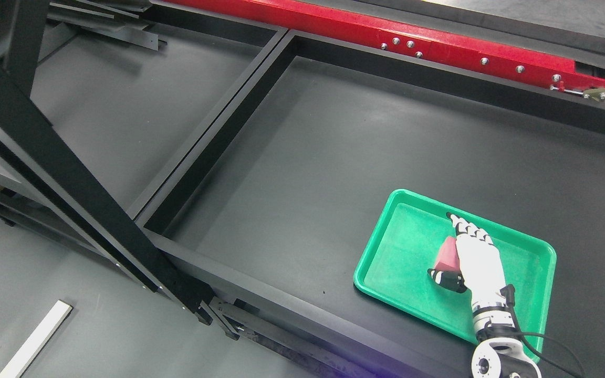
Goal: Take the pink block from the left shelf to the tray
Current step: 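Reach the right hand down to the pink block in the green tray, then close the right hand fingers around the pink block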
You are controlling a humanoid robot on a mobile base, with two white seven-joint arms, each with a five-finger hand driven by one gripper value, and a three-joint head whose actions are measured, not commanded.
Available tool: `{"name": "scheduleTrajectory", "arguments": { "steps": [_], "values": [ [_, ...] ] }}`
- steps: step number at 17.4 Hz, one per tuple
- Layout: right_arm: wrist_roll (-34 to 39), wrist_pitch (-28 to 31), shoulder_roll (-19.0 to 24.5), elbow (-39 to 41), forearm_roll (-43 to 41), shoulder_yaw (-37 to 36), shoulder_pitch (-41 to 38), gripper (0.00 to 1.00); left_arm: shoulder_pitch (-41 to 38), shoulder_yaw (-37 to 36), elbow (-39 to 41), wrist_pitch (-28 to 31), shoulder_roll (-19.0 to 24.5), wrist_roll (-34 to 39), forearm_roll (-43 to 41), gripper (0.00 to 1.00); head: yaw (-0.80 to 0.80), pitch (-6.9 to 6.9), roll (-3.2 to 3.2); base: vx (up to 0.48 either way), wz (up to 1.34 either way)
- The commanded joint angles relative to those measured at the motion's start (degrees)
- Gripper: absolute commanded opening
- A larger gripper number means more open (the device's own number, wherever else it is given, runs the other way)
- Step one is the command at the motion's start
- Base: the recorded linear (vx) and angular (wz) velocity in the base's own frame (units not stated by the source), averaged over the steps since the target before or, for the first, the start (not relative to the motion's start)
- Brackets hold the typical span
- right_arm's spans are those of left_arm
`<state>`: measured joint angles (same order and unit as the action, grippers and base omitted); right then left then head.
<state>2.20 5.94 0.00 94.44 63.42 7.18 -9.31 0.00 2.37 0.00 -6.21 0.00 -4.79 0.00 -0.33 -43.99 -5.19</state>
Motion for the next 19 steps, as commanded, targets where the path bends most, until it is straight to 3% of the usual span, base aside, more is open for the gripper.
{"name": "scheduleTrajectory", "arguments": {
  "steps": [1, 4, 6, 12, 13, 19],
  "values": [
    [2.18, 0.12, -1.85, -3.91, -0.14, -0.23, 0.17, 0.95, 1.84, 0.00, 1.00, -0.03, 1.00, -0.04, -0.09, 1.00, 0.00, 0.00, 0.00, 0.094, 0.00],
    [3.25, 1.61, -1.94, -4.79, -0.14, -0.32, 0.35, 0.92, 1.84, 0.00, 1.00, -0.03, 1.00, -0.04, 0.00, 1.00, 0.00, 0.00, 0.00, 0.022, -0.05],
    [3.07, 2.06, -2.02, -4.79, -0.05, -0.32, 0.35, 0.82, 1.84, 0.00, 1.00, -0.03, 1.00, -0.04, 0.00, 1.00, 0.00, 0.00, 0.00, -0.011, 0.01],
    [1.40, 1.27, -3.25, -4.53, -0.40, -3.13, 1.05, 0.08, 1.84, 0.00, 1.00, -0.03, 1.00, -0.04, 0.00, 1.00, 0.00, 0.00, 0.00, -0.005, 0.02],
    [1.31, 0.22, -3.25, -4.53, -0.49, -3.13, 1.05, 0.02, 1.84, 0.00, 1.00, -0.03, 1.00, -0.04, 0.00, 1.00, 0.00, 0.00, 0.00, -0.009, 0.04],
    [-11.75, -5.23, -3.17, -3.48, -0.58, -3.13, 1.05, 0.04, 1.84, 0.00, 1.00, -0.03, 1.00, -0.04, -0.09, 1.00, 0.00, 0.00, 0.00, -0.002, 0.00]
  ]
}}
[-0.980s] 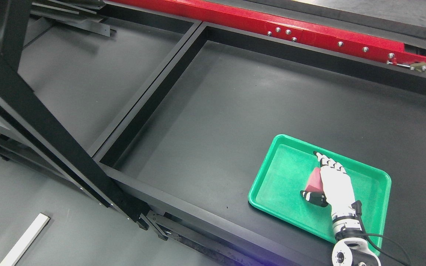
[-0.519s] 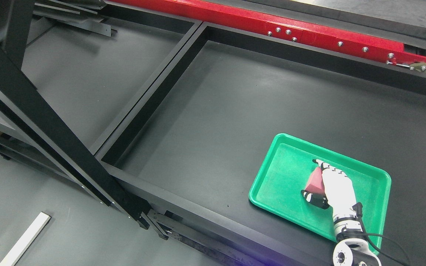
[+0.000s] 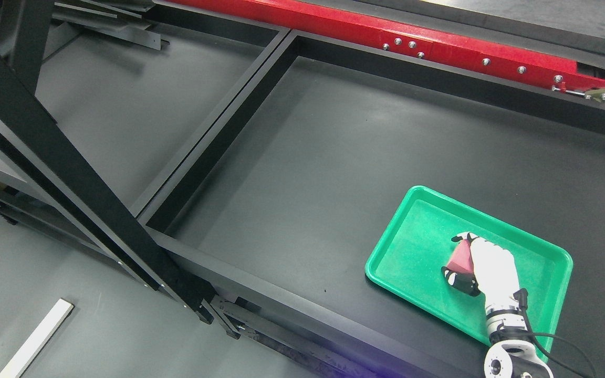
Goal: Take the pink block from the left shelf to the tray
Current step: 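Close the right hand fingers around the pink block, then lift the pink block out of the green tray with the right hand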
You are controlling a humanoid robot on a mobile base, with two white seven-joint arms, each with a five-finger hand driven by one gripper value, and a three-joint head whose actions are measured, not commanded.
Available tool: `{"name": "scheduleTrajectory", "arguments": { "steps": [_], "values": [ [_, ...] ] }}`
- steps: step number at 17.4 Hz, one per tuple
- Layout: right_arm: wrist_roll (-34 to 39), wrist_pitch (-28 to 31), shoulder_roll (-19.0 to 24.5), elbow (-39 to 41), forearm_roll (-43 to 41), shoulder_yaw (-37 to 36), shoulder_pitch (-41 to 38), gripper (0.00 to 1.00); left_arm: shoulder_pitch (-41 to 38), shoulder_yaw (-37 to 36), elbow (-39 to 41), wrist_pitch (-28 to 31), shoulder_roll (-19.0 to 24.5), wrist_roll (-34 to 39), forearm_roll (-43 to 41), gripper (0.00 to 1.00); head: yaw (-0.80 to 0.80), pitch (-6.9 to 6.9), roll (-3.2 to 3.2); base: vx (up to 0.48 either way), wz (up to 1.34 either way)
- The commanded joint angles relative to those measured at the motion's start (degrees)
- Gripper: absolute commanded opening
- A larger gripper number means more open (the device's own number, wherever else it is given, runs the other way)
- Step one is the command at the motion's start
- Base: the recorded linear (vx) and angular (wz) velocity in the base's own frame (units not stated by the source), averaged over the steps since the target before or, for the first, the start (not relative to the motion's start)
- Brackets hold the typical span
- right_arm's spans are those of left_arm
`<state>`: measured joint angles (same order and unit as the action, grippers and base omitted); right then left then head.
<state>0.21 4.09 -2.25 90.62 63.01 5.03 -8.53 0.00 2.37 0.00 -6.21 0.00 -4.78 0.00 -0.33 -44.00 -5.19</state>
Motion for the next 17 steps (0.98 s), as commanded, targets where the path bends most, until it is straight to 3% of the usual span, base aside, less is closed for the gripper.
{"name": "scheduleTrajectory", "arguments": {
  "steps": [1, 10, 17],
  "values": [
    [-13.27, -4.34, -0.83, 1.21, -0.25, -0.98, 0.01, 0.04, 1.85, 0.00, 1.00, -0.03, 1.00, -0.05, 0.00, 1.00, 0.00, 0.00, 0.00, 0.000, -0.01],
    [-36.67, -13.05, 0.40, 8.25, -1.22, -3.09, -4.65, 0.04, 1.85, 0.00, 1.00, -0.03, 1.00, -0.05, -0.09, 1.00, 0.00, 0.00, 0.00, 0.000, 0.00],
    [-38.18, -14.72, 0.75, 8.25, -2.80, -3.71, -4.83, 0.04, 1.85, 0.00, 1.00, -0.03, 1.00, -0.05, -0.09, 1.00, 0.00, 0.00, 0.00, -0.005, 0.01]
  ]
}}
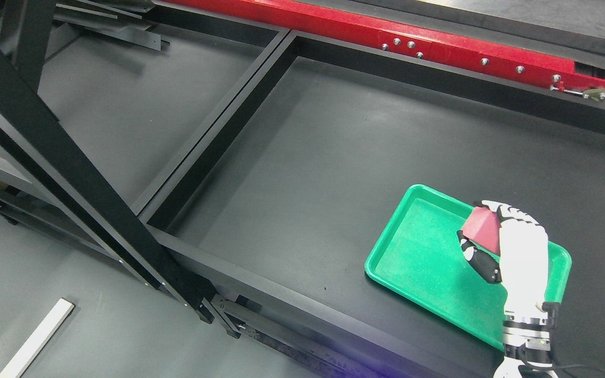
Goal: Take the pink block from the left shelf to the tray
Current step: 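Lift the pink block out of the green tray with the right hand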
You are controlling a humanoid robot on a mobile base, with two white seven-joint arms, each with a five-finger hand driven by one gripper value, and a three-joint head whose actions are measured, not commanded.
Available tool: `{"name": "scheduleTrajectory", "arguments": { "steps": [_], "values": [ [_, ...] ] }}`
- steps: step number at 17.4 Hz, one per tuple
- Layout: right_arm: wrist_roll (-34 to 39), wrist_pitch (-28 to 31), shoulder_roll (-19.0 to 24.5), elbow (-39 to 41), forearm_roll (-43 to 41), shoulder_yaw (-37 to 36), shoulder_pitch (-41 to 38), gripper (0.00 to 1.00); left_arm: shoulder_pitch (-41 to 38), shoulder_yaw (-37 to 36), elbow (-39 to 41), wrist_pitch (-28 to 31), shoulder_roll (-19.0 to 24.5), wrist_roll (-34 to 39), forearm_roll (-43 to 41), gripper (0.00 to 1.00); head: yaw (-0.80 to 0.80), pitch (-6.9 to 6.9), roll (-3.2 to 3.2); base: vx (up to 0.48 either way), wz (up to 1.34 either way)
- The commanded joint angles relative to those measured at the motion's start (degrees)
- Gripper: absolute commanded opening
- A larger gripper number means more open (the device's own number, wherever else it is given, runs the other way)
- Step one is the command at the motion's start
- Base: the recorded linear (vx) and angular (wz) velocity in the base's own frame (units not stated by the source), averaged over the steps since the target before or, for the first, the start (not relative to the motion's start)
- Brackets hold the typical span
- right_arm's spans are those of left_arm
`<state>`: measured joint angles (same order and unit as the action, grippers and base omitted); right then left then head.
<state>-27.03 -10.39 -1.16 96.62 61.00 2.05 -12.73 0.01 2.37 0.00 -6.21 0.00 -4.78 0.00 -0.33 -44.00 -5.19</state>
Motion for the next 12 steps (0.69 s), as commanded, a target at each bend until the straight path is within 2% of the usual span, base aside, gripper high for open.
{"name": "scheduleTrajectory", "arguments": {
  "steps": [1, 12],
  "values": [
    [-10.85, -0.24, -0.42, 2.26, -0.88, -0.65, -0.63, 0.04, 1.84, 0.00, 1.00, -0.03, 1.00, -0.05, -0.09, 1.00, 0.00, 0.00, 0.00, -0.021, 0.03],
    [-10.85, -0.33, -0.42, 2.17, -1.24, -0.12, -1.68, 0.04, 1.84, 0.00, 1.00, -0.03, 1.00, -0.05, -0.09, 1.00, 0.00, 0.00, 0.00, -0.093, 0.07]
  ]
}}
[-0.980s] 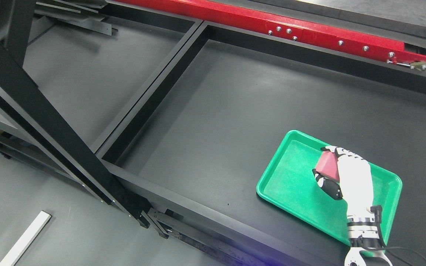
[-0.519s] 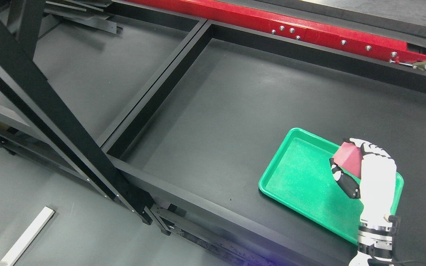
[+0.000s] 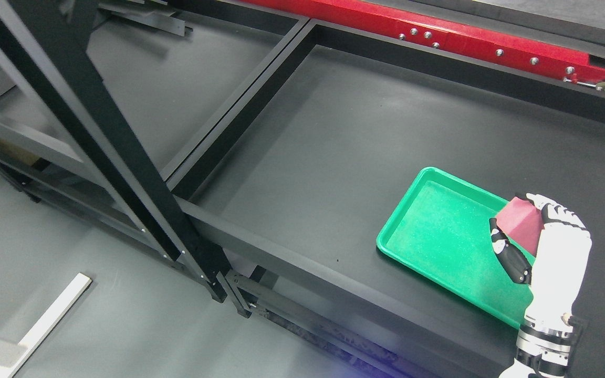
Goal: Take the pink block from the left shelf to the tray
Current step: 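Turn and drive to the white table holding the block in the right hand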
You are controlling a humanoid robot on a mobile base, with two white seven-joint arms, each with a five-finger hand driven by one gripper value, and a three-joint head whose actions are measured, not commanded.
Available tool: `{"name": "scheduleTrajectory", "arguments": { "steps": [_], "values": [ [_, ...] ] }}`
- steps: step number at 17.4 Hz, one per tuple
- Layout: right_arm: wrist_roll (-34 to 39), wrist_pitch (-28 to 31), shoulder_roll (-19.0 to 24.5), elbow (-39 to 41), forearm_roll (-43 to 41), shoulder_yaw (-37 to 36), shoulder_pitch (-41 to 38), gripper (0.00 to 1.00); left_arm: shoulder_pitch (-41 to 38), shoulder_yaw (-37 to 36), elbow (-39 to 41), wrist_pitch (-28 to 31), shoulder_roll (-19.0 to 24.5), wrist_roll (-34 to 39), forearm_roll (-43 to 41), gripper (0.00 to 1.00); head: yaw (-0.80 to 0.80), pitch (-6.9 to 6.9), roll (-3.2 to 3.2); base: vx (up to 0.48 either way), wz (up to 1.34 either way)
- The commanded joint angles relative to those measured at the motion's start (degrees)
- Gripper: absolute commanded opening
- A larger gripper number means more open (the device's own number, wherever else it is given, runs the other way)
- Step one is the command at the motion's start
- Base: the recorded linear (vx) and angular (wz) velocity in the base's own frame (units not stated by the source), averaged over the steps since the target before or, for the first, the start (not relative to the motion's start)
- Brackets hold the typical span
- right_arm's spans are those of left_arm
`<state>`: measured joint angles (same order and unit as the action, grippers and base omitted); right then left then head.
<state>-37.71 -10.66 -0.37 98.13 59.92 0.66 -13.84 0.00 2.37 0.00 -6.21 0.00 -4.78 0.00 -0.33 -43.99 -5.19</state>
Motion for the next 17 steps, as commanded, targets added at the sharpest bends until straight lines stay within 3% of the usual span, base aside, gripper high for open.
{"name": "scheduleTrajectory", "arguments": {
  "steps": [1, 7, 17],
  "values": [
    [-0.17, -0.06, -1.22, 0.66, -0.16, 1.28, -0.66, 0.04, 1.84, 0.00, 1.00, -0.03, 1.00, -0.05, -0.09, 1.00, 0.00, 0.00, 0.00, -0.115, 0.10],
    [-0.09, -0.06, -0.63, 0.66, -0.25, 1.28, -1.10, 0.04, 1.84, 0.00, 1.00, -0.03, 1.00, -0.05, 0.00, 1.00, 0.00, 0.00, 0.00, -0.111, 0.34],
    [0.53, -0.06, -0.63, 0.66, -0.42, 1.37, -1.10, 0.05, 1.84, 0.00, 1.00, -0.03, 1.00, -0.05, 0.00, 1.00, 0.00, 0.00, 0.00, -0.160, 0.76]
  ]
}}
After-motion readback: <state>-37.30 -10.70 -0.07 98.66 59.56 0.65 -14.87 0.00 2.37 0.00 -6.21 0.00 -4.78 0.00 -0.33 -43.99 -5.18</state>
